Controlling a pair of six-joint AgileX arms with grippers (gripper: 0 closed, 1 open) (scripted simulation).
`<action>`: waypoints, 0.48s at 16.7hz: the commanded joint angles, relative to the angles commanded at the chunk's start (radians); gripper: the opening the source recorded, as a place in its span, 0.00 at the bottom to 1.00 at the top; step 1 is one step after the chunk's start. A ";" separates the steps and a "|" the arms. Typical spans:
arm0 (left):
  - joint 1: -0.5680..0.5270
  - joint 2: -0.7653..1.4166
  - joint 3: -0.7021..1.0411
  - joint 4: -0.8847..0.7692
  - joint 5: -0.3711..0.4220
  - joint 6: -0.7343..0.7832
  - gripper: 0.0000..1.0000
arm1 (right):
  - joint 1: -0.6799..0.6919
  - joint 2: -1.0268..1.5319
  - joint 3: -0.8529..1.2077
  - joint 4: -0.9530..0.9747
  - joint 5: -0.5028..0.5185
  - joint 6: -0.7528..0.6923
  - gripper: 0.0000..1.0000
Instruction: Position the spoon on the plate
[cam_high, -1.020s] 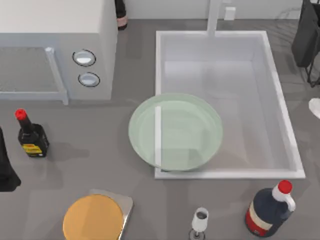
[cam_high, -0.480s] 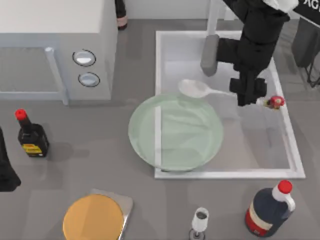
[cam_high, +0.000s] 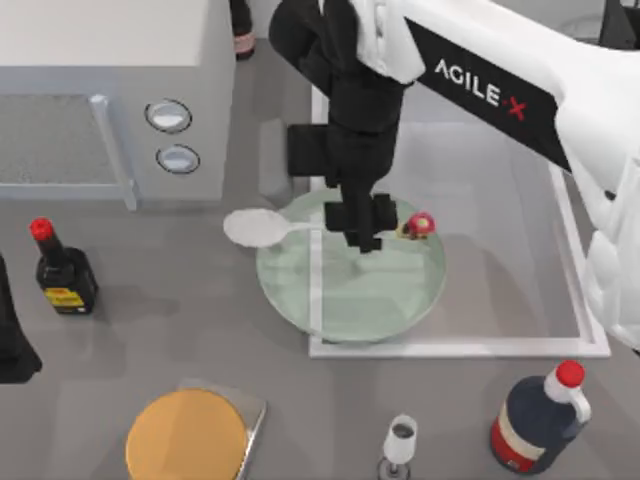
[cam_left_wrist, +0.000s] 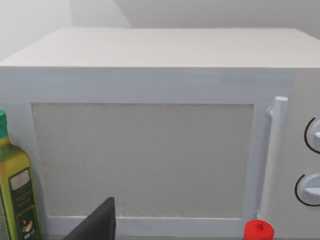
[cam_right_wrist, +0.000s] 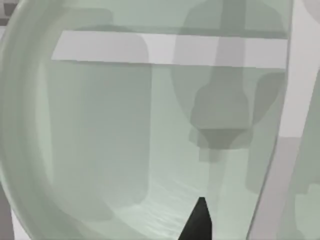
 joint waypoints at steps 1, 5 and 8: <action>0.000 0.000 0.000 0.000 0.000 0.000 1.00 | 0.000 0.000 0.000 0.000 0.000 0.000 0.00; 0.000 0.000 0.000 0.000 0.000 0.000 1.00 | -0.005 -0.004 -0.003 -0.001 0.000 0.004 0.00; 0.000 0.000 0.000 0.000 0.000 0.000 1.00 | -0.018 -0.024 -0.008 -0.020 0.013 0.018 0.00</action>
